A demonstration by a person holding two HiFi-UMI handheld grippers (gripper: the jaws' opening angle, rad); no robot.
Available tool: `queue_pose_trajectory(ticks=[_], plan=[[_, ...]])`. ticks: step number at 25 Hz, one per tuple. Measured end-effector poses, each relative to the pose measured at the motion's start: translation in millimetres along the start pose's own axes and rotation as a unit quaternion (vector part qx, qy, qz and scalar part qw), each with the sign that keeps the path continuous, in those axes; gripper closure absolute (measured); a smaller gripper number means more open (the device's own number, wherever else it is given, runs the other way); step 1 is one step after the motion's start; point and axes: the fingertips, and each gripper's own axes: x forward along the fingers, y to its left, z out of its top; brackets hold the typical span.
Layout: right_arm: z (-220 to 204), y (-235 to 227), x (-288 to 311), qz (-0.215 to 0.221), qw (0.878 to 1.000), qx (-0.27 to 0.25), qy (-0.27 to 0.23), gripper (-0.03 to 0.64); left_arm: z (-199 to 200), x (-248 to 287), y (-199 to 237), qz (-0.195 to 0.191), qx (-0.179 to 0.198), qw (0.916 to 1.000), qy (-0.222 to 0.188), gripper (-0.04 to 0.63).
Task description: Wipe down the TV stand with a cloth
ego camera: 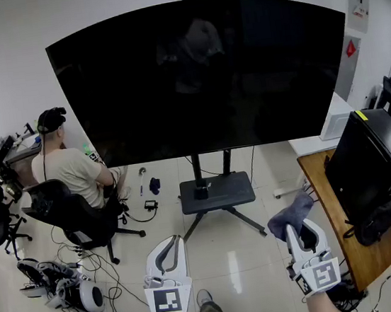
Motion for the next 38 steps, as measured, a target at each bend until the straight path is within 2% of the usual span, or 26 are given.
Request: queue_pose_trajectory(ticks=[3,6,9,11,13,16,18,21,24,25,27,28,29,31,32,33,35,36,38], plan=[[-22,25,90,-0.011,1.000,0.008,0.006,0.520,-7,50,76,-0.005,-0.004,1.0000,0.006,0.505],[-17,32,156,-0.016,1.000,-0.009,-0.002,0.520,-5,95,131,0.001,0.002,0.9999,0.015,0.505],[-15,4,199,-0.035,0.999,-0.016,-0.015,0.520,1,139,154,0.007,0.005,0.9998,0.015,0.505],[-41,-17,219,-0.047,0.999,-0.001,-0.011,0.520,-10,168,160,0.010,0.008,0.9998,0.017,0.505],[-85,-31,229,-0.047,0.999,0.006,-0.003,0.520,-39,191,157,0.013,0.011,0.9996,0.020,0.505],[-161,-53,231,-0.037,0.999,-0.010,-0.009,0.520,-110,221,138,0.014,0.023,0.9992,0.029,0.505],[-229,-71,233,-0.036,0.999,-0.011,-0.024,0.520,-174,249,126,0.019,0.036,0.9989,0.023,0.505],[-368,-83,243,-0.035,0.999,-0.002,-0.032,0.520,-292,305,115,0.025,0.048,0.9984,-0.018,0.505],[-506,-88,254,-0.033,0.999,-0.009,-0.029,0.520,-433,357,104,0.024,0.055,0.9974,0.039,0.505],[-551,-92,257,-0.034,0.999,-0.011,-0.028,0.520,-475,375,99,0.026,0.057,0.9969,0.046,0.505],[-638,-101,264,-0.030,0.999,-0.011,-0.029,0.520,-553,410,91,0.029,0.063,0.9968,0.041,0.505],[-676,-102,268,-0.026,0.999,-0.013,-0.031,0.520,-584,425,88,0.029,0.064,0.9973,0.021,0.505],[-708,-102,271,-0.021,0.999,-0.017,-0.037,0.520,-605,438,87,0.032,0.063,0.9972,-0.022,0.505],[-764,-104,277,-0.014,0.998,-0.028,-0.058,0.522,-633,463,85,0.045,0.061,0.9895,-0.123,0.505],[-788,-106,280,-0.010,0.997,-0.032,-0.073,0.522,-651,474,83,0.051,0.065,0.9867,-0.140,0.500],[-810,-106,283,-0.007,0.996,-0.033,-0.087,0.522,-673,482,82,0.057,0.072,0.9870,-0.132,0.488],[-848,-98,285,0.000,0.994,-0.031,-0.106,0.522,-726,488,83,0.064,0.081,0.9919,-0.074,0.477],[-863,-90,284,0.004,0.993,-0.033,-0.111,0.522,-743,488,84,0.065,0.077,0.9919,-0.077,0.477],[-881,-73,280,0.014,0.992,-0.040,-0.119,0.522,-750,484,85,0.070,0.063,0.9847,-0.146,0.477]])
